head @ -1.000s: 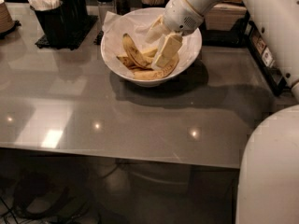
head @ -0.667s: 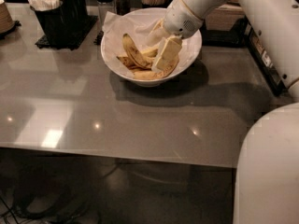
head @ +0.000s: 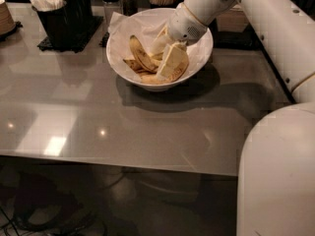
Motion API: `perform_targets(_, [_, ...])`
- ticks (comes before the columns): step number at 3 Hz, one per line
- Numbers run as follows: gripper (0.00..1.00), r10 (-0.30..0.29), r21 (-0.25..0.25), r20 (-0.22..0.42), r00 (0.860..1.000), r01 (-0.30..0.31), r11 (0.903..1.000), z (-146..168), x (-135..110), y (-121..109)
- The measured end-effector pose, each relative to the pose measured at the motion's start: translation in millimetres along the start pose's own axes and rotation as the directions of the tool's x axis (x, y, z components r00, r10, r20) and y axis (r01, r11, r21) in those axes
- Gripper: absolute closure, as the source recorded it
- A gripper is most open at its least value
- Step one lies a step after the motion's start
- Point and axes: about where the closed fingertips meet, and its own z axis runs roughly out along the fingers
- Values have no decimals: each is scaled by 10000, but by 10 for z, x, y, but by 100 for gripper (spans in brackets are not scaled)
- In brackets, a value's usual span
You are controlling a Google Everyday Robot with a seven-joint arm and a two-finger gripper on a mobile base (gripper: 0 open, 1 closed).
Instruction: Pick banana from white bowl
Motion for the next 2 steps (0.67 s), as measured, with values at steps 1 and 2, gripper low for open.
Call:
perform_targets(1, [32, 251, -304, -373, 9990, -262, 9992, 42, 90, 29])
perform_targets(2, [39, 596, -317, -662, 9960, -618, 9976, -10, 196, 70])
